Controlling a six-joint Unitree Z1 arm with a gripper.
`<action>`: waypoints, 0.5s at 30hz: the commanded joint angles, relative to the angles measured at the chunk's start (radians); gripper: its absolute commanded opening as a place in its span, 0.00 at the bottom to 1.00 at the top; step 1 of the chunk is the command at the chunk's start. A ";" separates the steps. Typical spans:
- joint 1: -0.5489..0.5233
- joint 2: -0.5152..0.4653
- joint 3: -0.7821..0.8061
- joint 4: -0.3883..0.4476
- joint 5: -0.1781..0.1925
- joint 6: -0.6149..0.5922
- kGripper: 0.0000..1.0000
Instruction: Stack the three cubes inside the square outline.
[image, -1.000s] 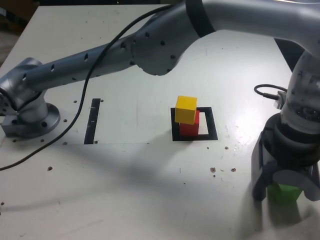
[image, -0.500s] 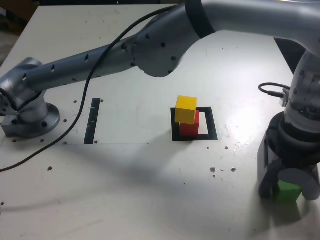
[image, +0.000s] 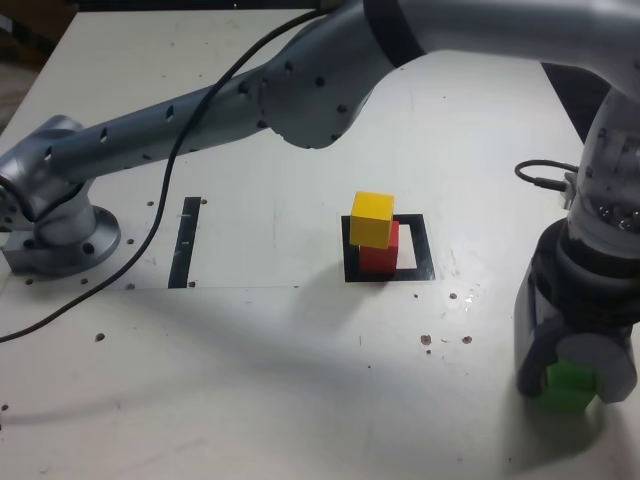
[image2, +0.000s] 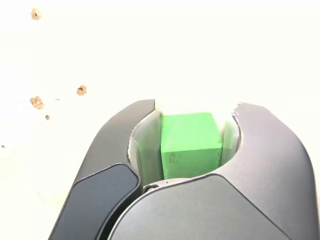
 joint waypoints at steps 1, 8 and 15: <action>-0.009 -0.023 -0.002 0.015 -0.003 -0.003 0.14; -0.018 -0.133 0.127 0.018 0.003 0.004 0.12; 0.005 -0.377 0.338 0.018 0.044 0.067 0.12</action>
